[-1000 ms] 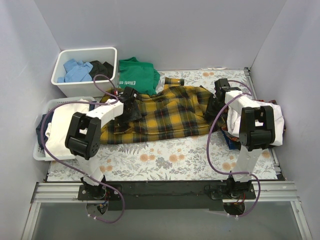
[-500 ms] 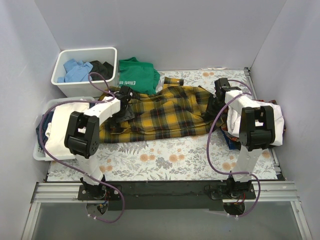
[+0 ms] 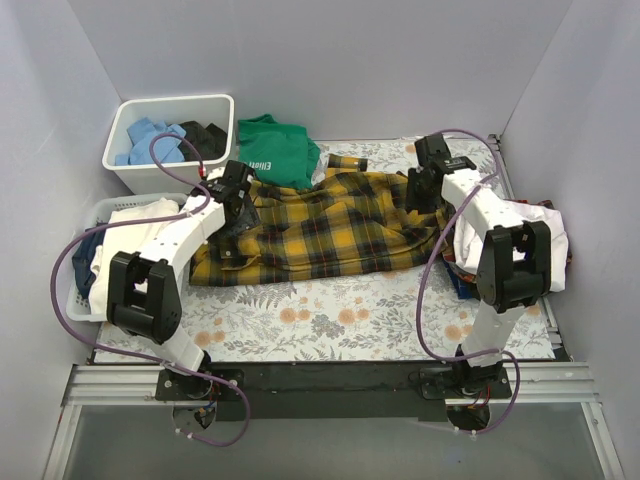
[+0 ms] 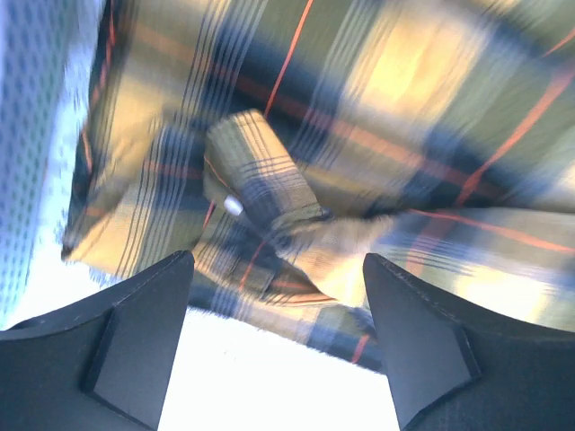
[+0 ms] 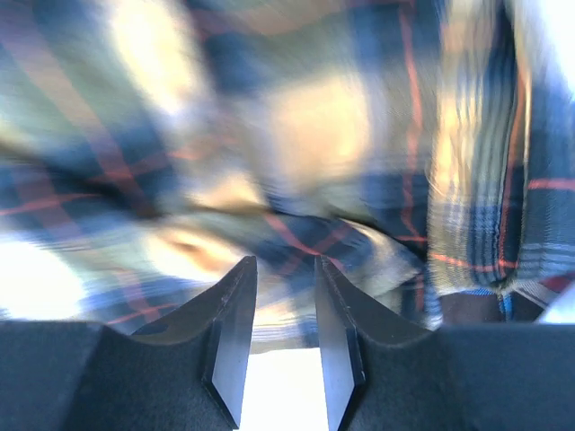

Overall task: Fold and stack the long sleeve shirts
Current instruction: Fold the shirt

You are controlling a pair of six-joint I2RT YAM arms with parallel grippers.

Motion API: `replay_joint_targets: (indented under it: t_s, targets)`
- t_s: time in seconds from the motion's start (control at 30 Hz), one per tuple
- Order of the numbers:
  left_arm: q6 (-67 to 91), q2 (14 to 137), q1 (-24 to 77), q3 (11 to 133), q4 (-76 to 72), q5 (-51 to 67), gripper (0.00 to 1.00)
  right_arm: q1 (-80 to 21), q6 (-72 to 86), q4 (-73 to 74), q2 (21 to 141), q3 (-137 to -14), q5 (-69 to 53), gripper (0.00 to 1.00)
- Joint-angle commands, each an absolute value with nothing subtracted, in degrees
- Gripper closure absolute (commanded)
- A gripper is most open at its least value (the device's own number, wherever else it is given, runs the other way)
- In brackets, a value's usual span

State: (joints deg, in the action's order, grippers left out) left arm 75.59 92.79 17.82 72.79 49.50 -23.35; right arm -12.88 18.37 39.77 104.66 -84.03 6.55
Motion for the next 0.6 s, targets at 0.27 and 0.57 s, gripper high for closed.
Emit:
replay_joint_targets:
  t_s: [0.27, 0.57]
  targets:
    - [76.2, 88.2, 18.3, 70.7, 46.1, -12.1, 0.29, -24.3, 16.3, 38.8, 104.5, -88.5, 5.9, 0.59]
    - [78.8, 81.2, 18.9, 60.7, 46.1, -14.1, 0.28, -25.1, 17.2, 38.6, 105.7, -87.7, 3.5, 0.59]
